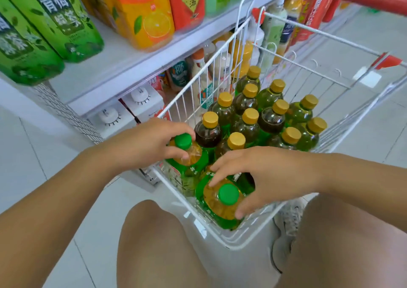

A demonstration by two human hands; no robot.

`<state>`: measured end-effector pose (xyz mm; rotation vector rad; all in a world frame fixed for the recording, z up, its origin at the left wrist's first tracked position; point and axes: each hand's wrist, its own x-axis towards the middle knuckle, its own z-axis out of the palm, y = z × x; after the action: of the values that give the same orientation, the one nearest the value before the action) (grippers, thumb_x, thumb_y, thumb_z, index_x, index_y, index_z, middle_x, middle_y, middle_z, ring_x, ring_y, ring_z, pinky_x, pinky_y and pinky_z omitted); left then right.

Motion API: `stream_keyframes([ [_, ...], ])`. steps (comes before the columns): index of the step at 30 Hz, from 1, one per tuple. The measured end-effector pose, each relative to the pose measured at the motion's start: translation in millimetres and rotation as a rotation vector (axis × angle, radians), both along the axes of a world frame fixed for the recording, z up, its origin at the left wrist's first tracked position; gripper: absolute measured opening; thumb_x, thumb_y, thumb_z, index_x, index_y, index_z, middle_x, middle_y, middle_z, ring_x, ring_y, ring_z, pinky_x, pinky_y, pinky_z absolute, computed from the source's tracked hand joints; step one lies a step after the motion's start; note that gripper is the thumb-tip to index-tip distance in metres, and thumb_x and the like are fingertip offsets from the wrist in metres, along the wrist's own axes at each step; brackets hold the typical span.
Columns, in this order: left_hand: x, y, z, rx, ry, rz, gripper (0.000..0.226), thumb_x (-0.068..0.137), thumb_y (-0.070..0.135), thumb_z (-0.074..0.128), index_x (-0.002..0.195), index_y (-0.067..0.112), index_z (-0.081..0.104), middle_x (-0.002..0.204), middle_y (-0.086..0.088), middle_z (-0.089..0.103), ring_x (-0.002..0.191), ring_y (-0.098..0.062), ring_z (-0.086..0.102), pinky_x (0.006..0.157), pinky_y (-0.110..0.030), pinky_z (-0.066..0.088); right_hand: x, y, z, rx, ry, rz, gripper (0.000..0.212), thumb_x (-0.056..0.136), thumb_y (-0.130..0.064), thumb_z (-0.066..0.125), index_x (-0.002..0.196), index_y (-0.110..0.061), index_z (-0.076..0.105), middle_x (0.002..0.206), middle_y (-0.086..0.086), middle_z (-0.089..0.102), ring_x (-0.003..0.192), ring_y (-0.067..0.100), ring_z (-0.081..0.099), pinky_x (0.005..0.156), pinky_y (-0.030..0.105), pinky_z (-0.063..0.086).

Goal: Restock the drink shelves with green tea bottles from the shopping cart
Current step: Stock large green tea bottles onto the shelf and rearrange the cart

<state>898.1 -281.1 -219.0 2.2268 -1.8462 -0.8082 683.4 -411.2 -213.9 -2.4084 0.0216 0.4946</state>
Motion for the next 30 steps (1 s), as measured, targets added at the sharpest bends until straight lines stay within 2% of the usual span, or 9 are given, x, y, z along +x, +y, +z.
stream_keyframes([
  [4, -1, 7, 3, 0.0, -0.018, -0.024, 0.032, 0.084, 0.039, 0.072, 0.113, 0.038, 0.059, 0.096, 0.014, 0.063, 0.08, 0.0, 0.055, 0.074, -0.029, 0.049, -5, 8, -8, -0.047, -0.109, -0.079, 0.049, 0.076, -0.047, 0.074, 0.121, -0.035, 0.061, 0.137, -0.02, 0.05, 0.115, -0.018, 0.038, 0.091, -0.002, 0.03],
  [6, 0, 11, 10, -0.036, -0.014, -0.006, 0.03, 0.084, 0.041, 0.072, 0.111, 0.039, 0.059, 0.091, 0.016, 0.061, 0.079, 0.001, 0.055, 0.07, -0.025, 0.045, -6, 10, -7, -0.057, -0.11, -0.075, 0.045, 0.081, -0.045, 0.07, 0.123, -0.034, 0.058, 0.138, -0.02, 0.049, 0.119, -0.014, 0.039, 0.094, 0.003, 0.033],
  [8, 4, 14, 24, -0.097, -0.002, 0.048, 0.028, 0.083, 0.041, 0.072, 0.108, 0.039, 0.06, 0.087, 0.013, 0.062, 0.077, -0.001, 0.056, 0.07, -0.03, 0.047, -7, 9, -7, -0.1, -0.107, -0.07, 0.045, 0.085, -0.047, 0.064, 0.127, -0.037, 0.052, 0.142, -0.024, 0.043, 0.128, -0.006, 0.034, 0.101, 0.009, 0.031],
  [11, 10, 18, 46, -0.18, -0.027, 0.099, 0.03, 0.081, 0.046, 0.072, 0.107, 0.038, 0.06, 0.086, 0.009, 0.064, 0.077, -0.004, 0.057, 0.072, -0.033, 0.049, -7, 6, -2, -0.083, -0.132, -0.116, 0.045, 0.087, -0.049, 0.06, 0.13, -0.039, 0.05, 0.142, -0.03, 0.039, 0.13, -0.011, 0.032, 0.102, 0.003, 0.026],
  [13, 11, 21, 57, -0.237, -0.064, 0.108, 0.034, 0.078, 0.06, 0.068, 0.106, 0.043, 0.056, 0.087, 0.011, 0.064, 0.079, -0.003, 0.056, 0.073, -0.032, 0.049, -6, 3, 10, -0.031, -0.172, -0.168, 0.046, 0.085, -0.049, 0.061, 0.128, -0.038, 0.052, 0.137, -0.031, 0.044, 0.126, -0.012, 0.038, 0.102, 0.01, 0.033],
  [16, 11, 25, 72, -0.344, -0.138, 0.131, 0.049, 0.067, 0.077, 0.045, 0.106, 0.048, 0.049, 0.092, 0.02, 0.065, 0.085, -0.001, 0.057, 0.074, -0.032, 0.049, -5, -2, 39, 0.109, -0.282, -0.264, 0.043, 0.085, -0.053, 0.061, 0.126, -0.04, 0.055, 0.127, -0.026, 0.052, 0.118, -0.002, 0.051, 0.091, 0.02, 0.046],
  [21, 11, 14, 112, -0.59, -0.106, 0.144, 0.044, 0.076, 0.073, 0.053, 0.107, 0.041, 0.054, 0.098, 0.014, 0.067, 0.088, -0.005, 0.06, 0.077, -0.028, 0.05, -8, -29, 101, 0.254, -0.474, -0.364, 0.046, 0.082, -0.049, 0.061, 0.113, -0.015, 0.063, 0.107, 0.006, 0.067, 0.1, 0.023, 0.065, 0.085, 0.041, 0.052],
  [25, 8, -12, 148, -0.762, -0.072, 0.132, 0.032, 0.085, 0.063, 0.055, 0.108, 0.04, 0.055, 0.096, 0.015, 0.064, 0.084, -0.003, 0.062, 0.068, -0.022, 0.048, -16, -58, 148, 0.279, -0.579, -0.374, 0.053, 0.08, -0.055, 0.063, 0.113, -0.013, 0.063, 0.105, 0.01, 0.069, 0.097, 0.023, 0.067, 0.085, 0.03, 0.054],
  [30, -4, -67, 152, -0.819, -0.139, 0.127, 0.034, 0.089, 0.05, 0.056, 0.111, 0.024, 0.061, 0.098, 0.01, 0.063, 0.086, -0.008, 0.057, 0.075, -0.025, 0.045, -24, -104, 163, 0.197, -0.604, -0.452, 0.05, 0.083, -0.052, 0.064, 0.114, -0.012, 0.064, 0.109, 0.009, 0.069, 0.103, 0.019, 0.067, 0.089, 0.031, 0.053],
])
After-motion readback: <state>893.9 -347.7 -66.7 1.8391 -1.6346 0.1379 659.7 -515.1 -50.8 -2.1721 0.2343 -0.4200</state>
